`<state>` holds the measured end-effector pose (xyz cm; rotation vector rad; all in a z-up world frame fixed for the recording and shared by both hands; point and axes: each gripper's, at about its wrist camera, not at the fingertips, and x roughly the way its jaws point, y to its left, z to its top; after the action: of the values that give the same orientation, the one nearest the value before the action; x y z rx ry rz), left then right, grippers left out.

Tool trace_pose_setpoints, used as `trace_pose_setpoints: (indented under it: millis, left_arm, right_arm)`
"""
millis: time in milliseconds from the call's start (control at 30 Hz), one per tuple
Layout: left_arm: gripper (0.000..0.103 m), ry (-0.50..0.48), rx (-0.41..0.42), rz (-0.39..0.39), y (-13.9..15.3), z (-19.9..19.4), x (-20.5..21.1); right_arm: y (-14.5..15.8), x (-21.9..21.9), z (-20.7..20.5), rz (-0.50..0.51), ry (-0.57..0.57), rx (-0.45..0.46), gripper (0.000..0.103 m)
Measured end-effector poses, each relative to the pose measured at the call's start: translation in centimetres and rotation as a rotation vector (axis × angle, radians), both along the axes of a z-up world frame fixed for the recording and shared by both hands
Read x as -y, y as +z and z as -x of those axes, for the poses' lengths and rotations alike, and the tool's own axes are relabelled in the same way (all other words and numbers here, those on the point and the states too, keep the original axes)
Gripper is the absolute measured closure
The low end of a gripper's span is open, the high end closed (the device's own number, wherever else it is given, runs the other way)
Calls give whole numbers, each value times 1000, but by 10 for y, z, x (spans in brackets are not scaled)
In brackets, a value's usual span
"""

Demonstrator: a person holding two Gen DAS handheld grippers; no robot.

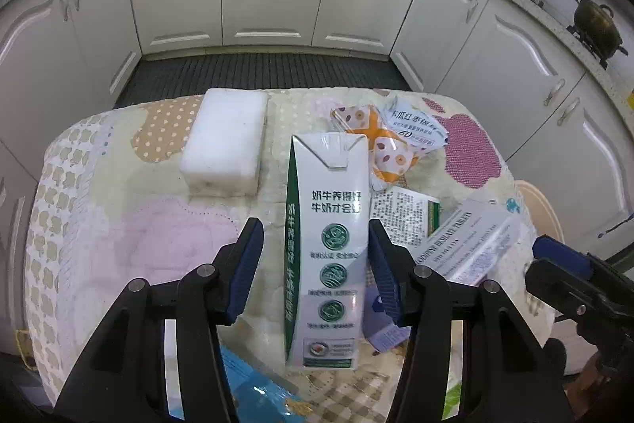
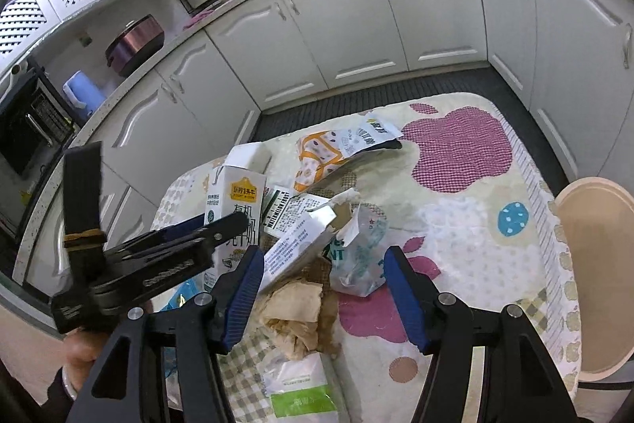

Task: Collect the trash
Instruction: 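Grasp the white box with the right tool while the left tool grasps the milk carton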

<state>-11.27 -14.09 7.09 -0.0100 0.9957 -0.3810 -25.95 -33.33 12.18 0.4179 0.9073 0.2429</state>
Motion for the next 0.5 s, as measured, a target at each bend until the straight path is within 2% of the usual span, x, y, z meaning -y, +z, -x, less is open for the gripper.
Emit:
trace_pose_setpoints:
  millis: [133, 333, 500]
  left_arm:
    - [67, 15, 7, 10, 3, 0, -8]
    - [67, 66, 62, 12, 27, 5, -37]
    - [67, 80, 101, -21, 36, 11, -47]
  right_arm:
    - [-6, -4, -7, -34, 12, -18, 42]
    - [-11, -18, -16, -72, 20, -39, 42]
    - [-20, -31, -30, -72, 3, -69, 43]
